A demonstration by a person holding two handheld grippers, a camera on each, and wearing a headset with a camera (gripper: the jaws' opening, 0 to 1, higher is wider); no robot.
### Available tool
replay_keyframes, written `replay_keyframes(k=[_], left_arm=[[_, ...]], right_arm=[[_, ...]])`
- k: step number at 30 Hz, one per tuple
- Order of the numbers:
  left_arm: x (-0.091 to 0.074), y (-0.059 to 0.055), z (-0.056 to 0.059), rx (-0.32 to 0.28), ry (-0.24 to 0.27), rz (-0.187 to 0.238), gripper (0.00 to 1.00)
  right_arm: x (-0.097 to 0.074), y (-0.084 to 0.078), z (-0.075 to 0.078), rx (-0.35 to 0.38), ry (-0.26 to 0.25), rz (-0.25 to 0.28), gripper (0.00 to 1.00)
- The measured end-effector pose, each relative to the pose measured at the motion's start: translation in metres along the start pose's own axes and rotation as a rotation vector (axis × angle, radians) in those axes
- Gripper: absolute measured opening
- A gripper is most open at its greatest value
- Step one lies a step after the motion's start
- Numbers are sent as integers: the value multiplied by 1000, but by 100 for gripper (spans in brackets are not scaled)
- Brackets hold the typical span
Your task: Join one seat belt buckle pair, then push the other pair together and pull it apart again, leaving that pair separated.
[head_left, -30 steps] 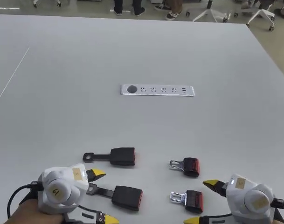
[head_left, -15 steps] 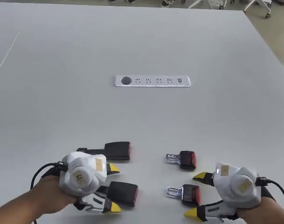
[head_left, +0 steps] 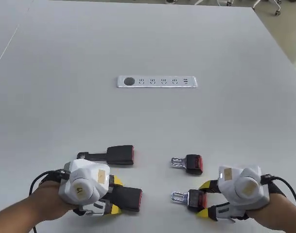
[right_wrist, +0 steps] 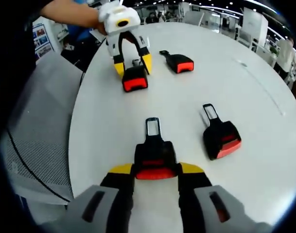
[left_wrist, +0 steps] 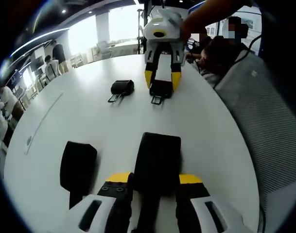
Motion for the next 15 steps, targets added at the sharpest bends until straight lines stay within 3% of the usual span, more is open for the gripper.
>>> replay_keyframes(k=[4, 8, 12, 15], left_arm=[[0, 0, 1, -2, 6, -2, 35], [-1, 3, 2, 1, 4, -20, 35], [-1, 4, 4, -14, 16, -27, 35], [-1, 4, 5, -18, 19, -26, 35]], right_arm=[[0, 3, 3, -10, 27, -44, 35], [-1, 8, 6, -64, 70, -121, 35], [2, 14, 6, -119, 75, -203, 34], [2, 15, 7, -107, 78, -207, 34]])
Point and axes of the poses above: the centre of the closed fingertips' face, and the gripper's own axes: x roughly forward along the fingers, z roughly to its right, y roughly out of its top, the point moved 9 cm from there along -x, roughly backward along the fingers, and after that the axes turned 3 degrees about z, right-handed, at the moved point
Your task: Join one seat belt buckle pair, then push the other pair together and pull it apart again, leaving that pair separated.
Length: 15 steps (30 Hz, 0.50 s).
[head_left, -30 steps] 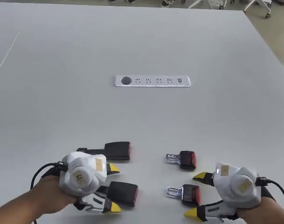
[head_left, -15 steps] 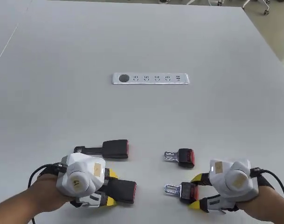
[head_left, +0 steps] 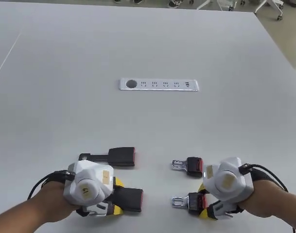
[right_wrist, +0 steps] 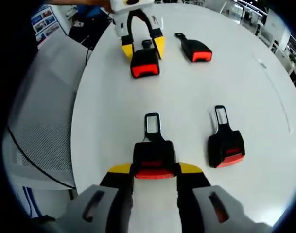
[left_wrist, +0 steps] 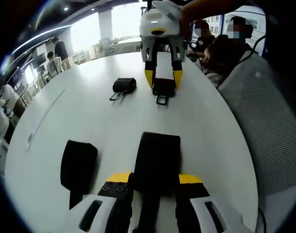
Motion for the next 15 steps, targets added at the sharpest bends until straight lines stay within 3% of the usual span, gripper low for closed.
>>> replay_keyframes(k=[7, 15], left_arm=[[0, 0, 2, -11, 6, -5, 35], [0, 1, 3, -25, 18, -1, 35]], right_arm=[[2, 4, -2, -14, -9, 19, 34], [16, 30, -7, -35, -8, 83, 34]])
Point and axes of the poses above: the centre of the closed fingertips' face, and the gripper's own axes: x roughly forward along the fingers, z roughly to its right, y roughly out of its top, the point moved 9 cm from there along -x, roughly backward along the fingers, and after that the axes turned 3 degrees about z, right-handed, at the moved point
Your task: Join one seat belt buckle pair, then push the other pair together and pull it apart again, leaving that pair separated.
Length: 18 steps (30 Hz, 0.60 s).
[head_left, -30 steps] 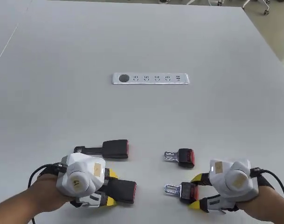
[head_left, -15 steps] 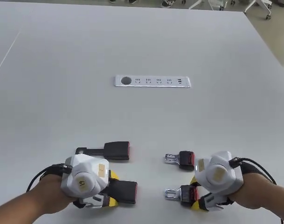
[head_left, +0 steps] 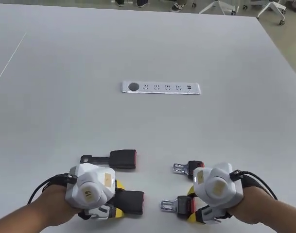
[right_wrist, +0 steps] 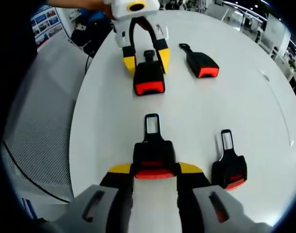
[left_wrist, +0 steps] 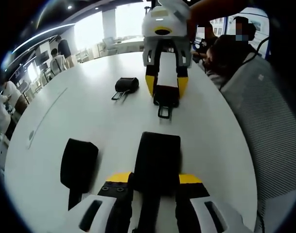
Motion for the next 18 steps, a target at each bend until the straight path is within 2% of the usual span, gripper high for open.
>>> replay_keyframes(k=[5, 13, 18], left_arm=[[0, 0, -1, 2, -1, -7, 35], [1, 0, -2, 7, -7, -11, 35], [1, 0, -3, 7, -8, -13, 35]], right_arm=[[10, 17, 0, 8, 1, 49, 34], [19, 28, -1, 1, 4, 94, 34], [27, 37, -4, 28, -7, 139, 34]])
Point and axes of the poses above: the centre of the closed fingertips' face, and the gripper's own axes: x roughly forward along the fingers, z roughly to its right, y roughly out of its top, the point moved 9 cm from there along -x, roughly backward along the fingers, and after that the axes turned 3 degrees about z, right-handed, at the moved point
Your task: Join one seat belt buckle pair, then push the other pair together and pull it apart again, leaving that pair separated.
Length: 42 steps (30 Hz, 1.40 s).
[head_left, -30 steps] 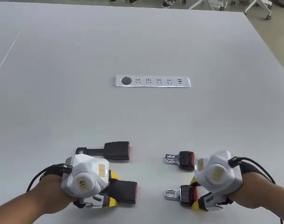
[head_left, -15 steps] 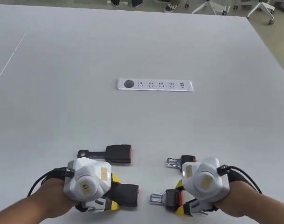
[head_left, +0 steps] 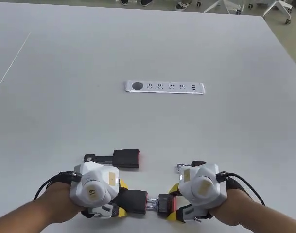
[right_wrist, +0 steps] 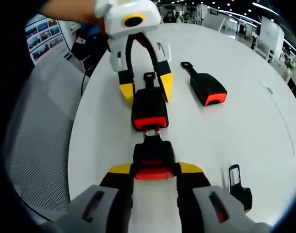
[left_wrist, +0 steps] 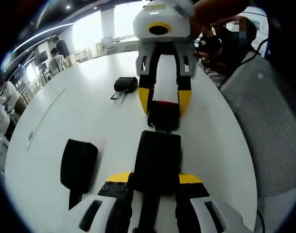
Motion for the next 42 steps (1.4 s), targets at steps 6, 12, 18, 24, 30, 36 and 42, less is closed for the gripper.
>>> replay_keyframes(k=[6, 12, 18, 24, 30, 36, 42], left_arm=[[0, 1, 0, -1, 4, 1, 35], [0, 1, -1, 11, -10, 3, 34], [1, 1, -3, 14, -17, 2, 33], [2, 3, -4, 22, -28, 4, 33], [0, 3, -4, 23, -31, 1, 34], [0, 1, -5, 36, -44, 1, 33], [-1, 0, -5, 54, -57, -4, 33]], right_arm=[[-2, -2, 0, -2, -13, -4, 34], [3, 3, 1, 26, -15, 40, 33], [4, 5, 1, 39, -19, 55, 33], [11, 15, 1, 34, -29, 25, 33], [11, 15, 3, 31, -28, 25, 33], [11, 15, 4, 24, -20, 28, 33], [10, 14, 3, 2, -15, 26, 33]])
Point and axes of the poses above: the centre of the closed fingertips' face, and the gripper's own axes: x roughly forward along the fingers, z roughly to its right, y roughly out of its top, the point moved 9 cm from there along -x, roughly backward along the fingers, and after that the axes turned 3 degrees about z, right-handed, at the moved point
